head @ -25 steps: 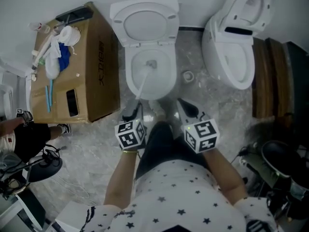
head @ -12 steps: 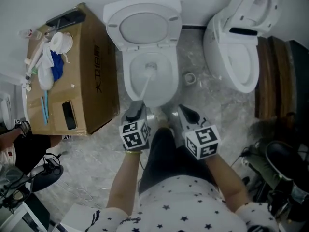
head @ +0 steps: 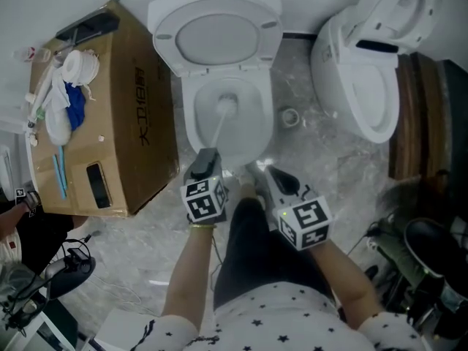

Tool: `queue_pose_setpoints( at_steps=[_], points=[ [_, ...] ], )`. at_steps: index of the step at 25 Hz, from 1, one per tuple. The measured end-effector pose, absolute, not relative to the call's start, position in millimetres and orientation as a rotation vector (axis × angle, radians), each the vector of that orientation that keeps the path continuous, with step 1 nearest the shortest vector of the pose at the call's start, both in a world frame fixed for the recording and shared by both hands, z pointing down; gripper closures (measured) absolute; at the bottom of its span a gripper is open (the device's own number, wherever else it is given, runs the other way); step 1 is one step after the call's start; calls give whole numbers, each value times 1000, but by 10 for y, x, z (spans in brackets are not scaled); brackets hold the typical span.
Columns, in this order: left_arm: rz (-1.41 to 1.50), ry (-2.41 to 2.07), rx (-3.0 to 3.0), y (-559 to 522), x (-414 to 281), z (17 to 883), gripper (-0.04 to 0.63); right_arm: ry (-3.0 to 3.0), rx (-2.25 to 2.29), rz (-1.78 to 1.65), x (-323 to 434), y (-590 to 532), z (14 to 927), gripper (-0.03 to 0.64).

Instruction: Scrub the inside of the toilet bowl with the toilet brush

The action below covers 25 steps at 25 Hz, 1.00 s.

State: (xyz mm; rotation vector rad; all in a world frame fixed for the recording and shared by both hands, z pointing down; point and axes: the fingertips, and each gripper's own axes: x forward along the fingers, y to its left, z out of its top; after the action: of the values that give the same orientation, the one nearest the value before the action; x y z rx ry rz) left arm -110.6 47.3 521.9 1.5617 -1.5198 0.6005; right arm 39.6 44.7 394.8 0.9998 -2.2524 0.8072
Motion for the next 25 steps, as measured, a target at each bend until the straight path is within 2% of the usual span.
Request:
queue_pose_setpoints(
  at_steps=[25],
  points=[
    [603, -1556, 1511, -121, -1402, 6045, 448, -2175, 973, 917, 271, 383, 4690, 609]
  ],
)
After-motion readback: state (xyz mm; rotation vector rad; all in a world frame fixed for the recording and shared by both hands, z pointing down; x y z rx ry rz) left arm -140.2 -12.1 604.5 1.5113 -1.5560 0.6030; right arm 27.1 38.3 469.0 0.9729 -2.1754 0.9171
